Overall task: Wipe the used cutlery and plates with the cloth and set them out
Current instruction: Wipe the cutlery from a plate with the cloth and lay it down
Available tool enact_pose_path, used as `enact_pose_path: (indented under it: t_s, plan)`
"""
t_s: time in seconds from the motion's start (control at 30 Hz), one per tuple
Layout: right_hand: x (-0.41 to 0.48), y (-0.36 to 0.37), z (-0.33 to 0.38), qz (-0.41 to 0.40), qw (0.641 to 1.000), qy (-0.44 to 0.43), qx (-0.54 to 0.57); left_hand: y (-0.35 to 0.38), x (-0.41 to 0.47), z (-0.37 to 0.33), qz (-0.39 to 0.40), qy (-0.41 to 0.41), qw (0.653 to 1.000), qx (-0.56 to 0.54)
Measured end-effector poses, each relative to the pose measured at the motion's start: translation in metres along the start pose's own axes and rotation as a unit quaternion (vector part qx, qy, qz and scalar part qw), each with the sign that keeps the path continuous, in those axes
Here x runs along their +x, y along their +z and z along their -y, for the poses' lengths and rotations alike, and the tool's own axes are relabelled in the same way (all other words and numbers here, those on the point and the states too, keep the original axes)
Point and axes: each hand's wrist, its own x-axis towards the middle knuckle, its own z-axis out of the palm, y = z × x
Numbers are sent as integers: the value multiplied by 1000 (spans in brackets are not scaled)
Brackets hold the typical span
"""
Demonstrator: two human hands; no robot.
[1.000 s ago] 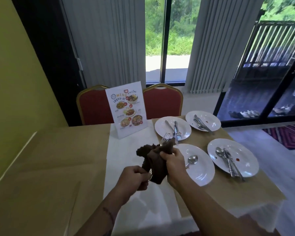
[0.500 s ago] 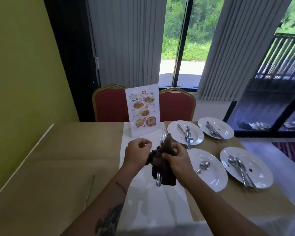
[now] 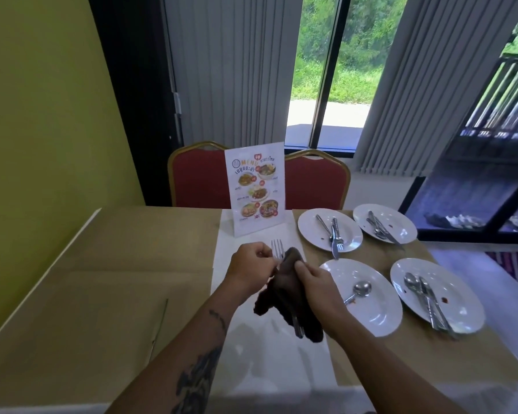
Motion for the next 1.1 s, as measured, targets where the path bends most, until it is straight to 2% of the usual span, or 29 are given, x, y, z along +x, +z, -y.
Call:
enact_pose_path:
  t_s: [0.1, 0.23, 0.37, 0.5, 0.73, 0.83, 0.9, 1.1]
  plan:
    - [-3, -5, 1, 60, 997, 53, -12, 2, 2, 2, -42, 0, 999, -11]
    - [-1, -10, -8, 149, 985, 72, 56, 0, 3, 5, -61, -14, 996, -56]
    - [7, -5, -5, 99, 994, -1, -52, 2, 3, 7, -20, -18, 999, -35]
    - [10, 1, -5, 80, 995, -30, -60, -3, 3, 12, -10, -11, 999, -51]
    - [10, 9, -7, 169, 982, 56, -60, -12, 0, 25, -29, -54, 994, -95]
    - [13, 16, -5, 124, 991, 17, -36, -16, -2, 30, -14, -59, 995, -74]
    - [11, 22, -1, 102, 994, 2, -33, -19, -2, 31, -33, -60, 995, -66]
    - [6, 40, -11, 187, 964, -65, -177, -40, -4, 38, -88, -91, 984, -123]
